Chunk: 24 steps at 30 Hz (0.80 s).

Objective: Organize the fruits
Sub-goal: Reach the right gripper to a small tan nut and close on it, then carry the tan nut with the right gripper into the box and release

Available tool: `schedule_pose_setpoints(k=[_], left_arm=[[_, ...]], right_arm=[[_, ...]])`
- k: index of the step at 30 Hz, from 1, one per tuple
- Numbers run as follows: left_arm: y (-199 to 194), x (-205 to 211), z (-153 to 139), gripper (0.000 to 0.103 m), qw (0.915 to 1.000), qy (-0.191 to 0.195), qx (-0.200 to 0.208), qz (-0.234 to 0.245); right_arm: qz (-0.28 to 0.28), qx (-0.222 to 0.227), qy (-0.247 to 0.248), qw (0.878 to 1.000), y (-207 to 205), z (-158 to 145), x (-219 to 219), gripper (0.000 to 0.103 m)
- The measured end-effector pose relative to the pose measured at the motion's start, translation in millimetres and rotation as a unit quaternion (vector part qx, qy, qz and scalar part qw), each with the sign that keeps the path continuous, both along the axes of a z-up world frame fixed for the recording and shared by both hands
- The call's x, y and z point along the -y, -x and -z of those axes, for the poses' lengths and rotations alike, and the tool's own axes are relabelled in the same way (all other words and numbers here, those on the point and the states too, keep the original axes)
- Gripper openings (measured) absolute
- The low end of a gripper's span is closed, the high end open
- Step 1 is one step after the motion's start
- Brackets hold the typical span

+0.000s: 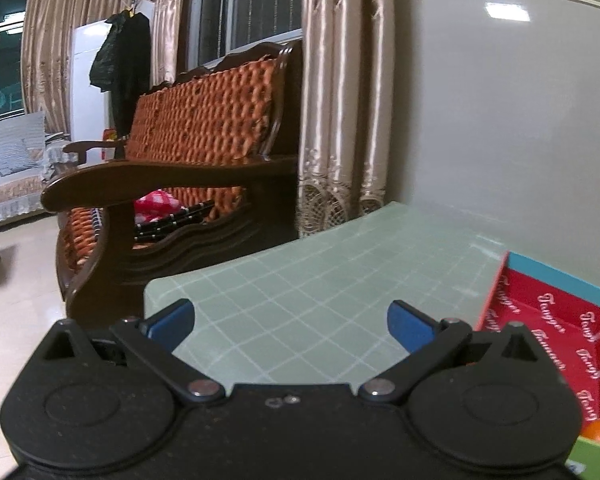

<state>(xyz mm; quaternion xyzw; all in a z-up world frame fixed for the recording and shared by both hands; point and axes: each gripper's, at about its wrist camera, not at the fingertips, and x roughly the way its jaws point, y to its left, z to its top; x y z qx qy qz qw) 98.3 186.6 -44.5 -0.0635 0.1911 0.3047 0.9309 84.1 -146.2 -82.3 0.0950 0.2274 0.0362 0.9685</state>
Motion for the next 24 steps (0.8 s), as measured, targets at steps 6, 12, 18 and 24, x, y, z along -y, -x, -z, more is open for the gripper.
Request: schedule_pose_setpoints(k=[6,12,18,24], left_arm=[[4,-15,3,0.097,0.9999,0.007,-0.008,-0.01],[9,-23,4,0.097,0.9997,0.007,-0.009,-0.022],[14,-37,4,0.097,0.9991,0.017,-0.01,-0.037],[18,-44,7,0.097,0.9987,0.013,-0.017,-0.047]], right_arm=[[-0.002,-0.026,-0.005,1.0,-14,7,-6,0.036],[-0.003,-0.036,-0.001,0.999,-21,10,-8,0.028],[-0.013,0.012,-0.017,1.0,-12,2,-10,0.028],[-0.079,0.109,-0.079,0.988,9,-16,-15,0.028]])
